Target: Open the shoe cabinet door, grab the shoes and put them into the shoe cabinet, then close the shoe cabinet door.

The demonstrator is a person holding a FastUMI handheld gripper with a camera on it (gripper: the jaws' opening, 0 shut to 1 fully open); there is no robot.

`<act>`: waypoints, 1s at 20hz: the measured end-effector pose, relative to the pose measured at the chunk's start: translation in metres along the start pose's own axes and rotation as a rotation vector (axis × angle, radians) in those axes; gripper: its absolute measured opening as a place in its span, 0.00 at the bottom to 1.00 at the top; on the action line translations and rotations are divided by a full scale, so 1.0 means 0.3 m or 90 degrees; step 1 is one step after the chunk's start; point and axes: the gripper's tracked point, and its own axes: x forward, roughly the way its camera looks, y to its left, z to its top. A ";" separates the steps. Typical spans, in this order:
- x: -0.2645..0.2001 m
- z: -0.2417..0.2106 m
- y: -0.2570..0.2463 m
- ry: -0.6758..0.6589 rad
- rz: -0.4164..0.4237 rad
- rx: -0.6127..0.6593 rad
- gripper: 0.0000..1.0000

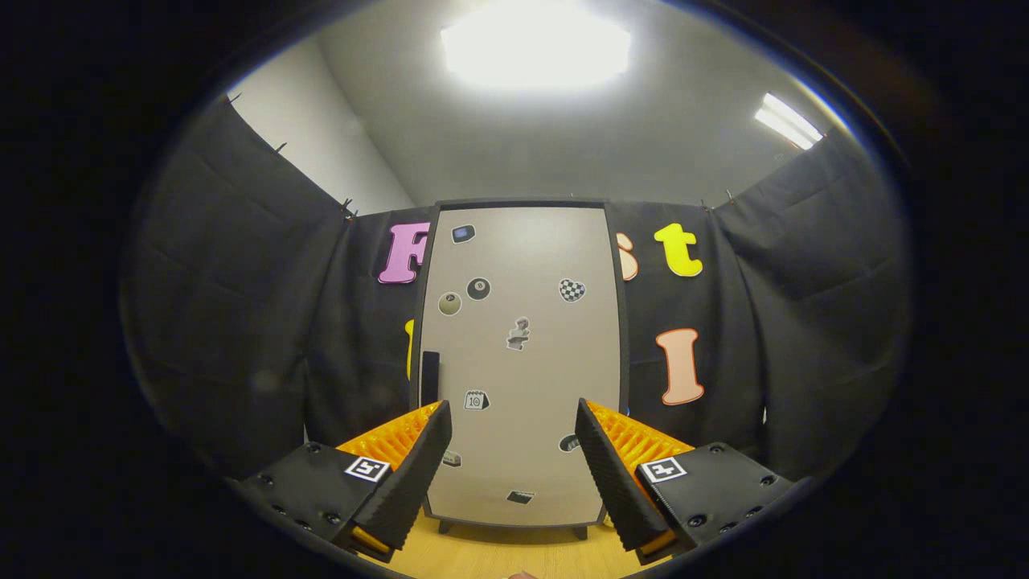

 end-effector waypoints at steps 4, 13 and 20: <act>0.120 -0.002 0.077 0.002 0.030 -0.012 0.97; 0.342 -0.034 0.261 0.004 0.076 0.013 0.97; 0.495 -0.088 0.351 0.018 0.090 0.027 0.97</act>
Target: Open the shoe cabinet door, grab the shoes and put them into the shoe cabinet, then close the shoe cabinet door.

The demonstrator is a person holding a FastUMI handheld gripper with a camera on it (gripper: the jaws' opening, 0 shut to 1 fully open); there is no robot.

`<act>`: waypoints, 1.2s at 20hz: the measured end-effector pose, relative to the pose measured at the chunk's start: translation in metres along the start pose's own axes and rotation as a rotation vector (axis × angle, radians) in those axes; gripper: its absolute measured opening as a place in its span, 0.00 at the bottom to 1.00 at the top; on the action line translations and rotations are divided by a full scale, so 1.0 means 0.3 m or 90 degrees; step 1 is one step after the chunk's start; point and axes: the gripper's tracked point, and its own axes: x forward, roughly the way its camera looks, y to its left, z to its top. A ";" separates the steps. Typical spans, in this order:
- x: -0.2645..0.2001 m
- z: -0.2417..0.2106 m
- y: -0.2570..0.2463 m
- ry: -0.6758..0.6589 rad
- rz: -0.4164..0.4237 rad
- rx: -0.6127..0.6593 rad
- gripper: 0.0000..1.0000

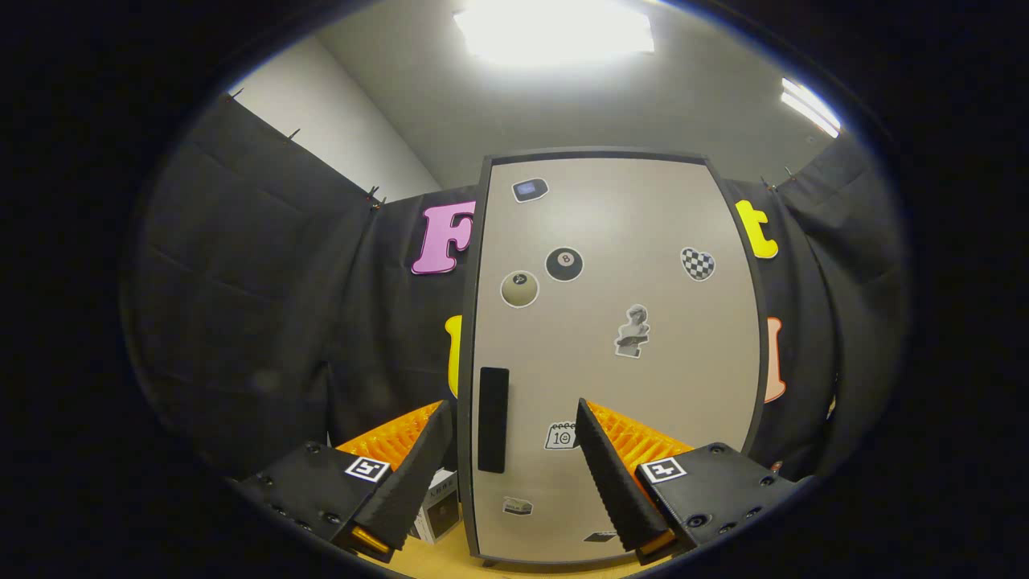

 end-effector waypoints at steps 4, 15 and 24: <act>0.083 -0.053 0.023 0.015 0.003 0.006 0.97; 0.266 -0.206 0.047 0.061 0.011 0.029 0.87; 0.335 -0.309 0.089 0.116 0.014 0.053 0.61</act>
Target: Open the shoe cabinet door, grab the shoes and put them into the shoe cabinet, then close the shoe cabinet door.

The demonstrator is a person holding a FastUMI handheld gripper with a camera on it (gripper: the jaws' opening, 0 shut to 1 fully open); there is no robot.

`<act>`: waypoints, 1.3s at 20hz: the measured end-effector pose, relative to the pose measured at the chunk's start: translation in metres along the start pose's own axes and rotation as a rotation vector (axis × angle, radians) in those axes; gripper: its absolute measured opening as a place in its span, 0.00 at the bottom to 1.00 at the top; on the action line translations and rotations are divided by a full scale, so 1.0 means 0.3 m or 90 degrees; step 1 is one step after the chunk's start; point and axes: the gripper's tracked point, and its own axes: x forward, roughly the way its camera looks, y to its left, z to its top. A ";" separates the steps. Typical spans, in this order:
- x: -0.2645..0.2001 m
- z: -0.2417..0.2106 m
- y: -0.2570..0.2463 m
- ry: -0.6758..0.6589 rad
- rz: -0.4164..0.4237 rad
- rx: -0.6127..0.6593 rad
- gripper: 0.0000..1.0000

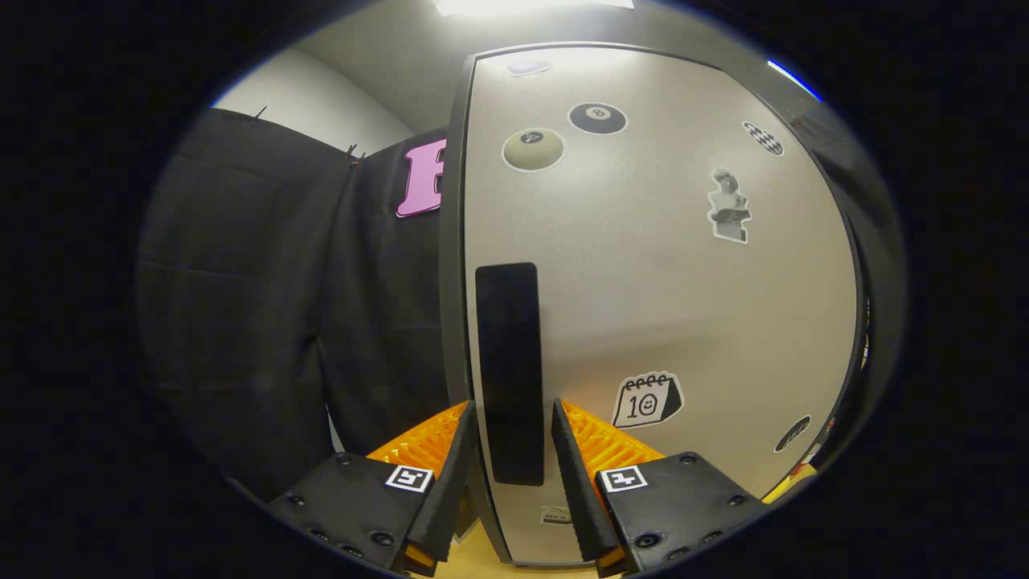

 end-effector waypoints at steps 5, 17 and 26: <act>0.001 0.002 -0.019 -0.007 -0.028 -0.028 0.32; -0.078 0.004 -0.007 0.014 0.045 -0.025 0.14; -0.151 0.005 -0.040 0.025 0.074 -0.024 0.14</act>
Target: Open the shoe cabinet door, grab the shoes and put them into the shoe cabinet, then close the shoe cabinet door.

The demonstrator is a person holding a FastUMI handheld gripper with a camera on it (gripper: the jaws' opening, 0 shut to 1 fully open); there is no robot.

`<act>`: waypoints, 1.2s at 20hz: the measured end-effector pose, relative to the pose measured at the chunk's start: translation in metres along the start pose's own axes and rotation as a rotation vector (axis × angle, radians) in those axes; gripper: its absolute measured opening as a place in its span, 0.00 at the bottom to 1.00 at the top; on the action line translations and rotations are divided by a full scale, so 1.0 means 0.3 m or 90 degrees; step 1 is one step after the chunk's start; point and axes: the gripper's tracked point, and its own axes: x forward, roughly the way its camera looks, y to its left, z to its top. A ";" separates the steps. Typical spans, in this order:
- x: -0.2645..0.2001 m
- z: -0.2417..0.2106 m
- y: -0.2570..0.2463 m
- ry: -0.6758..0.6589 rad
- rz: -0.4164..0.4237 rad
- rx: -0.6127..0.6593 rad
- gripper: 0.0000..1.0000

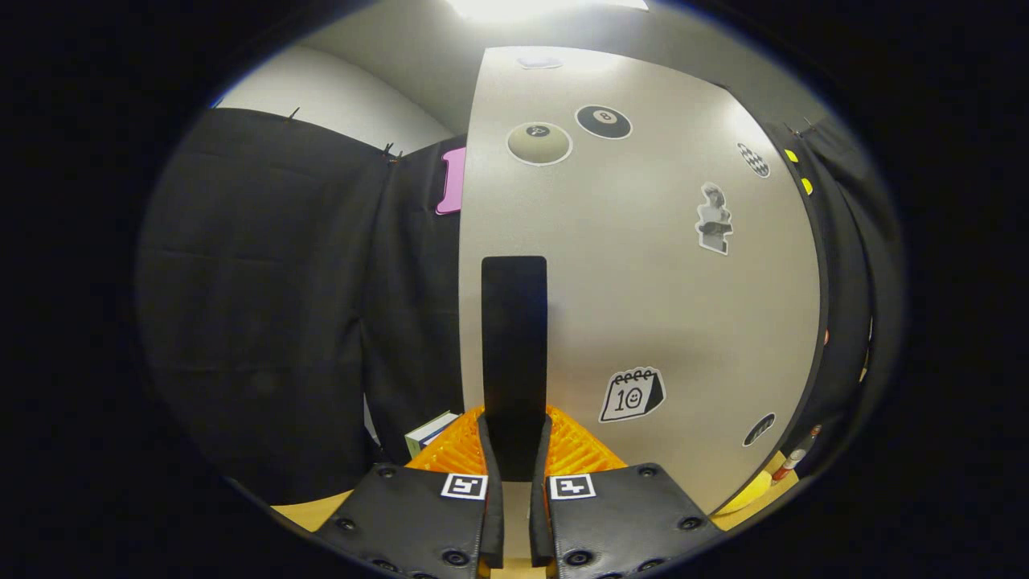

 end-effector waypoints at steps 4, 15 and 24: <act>-0.026 -0.001 -0.018 0.003 0.004 0.002 0.14; -0.147 0.002 -0.060 0.001 -0.001 0.000 0.14; -0.243 -0.002 -0.102 0.000 -0.008 0.014 0.14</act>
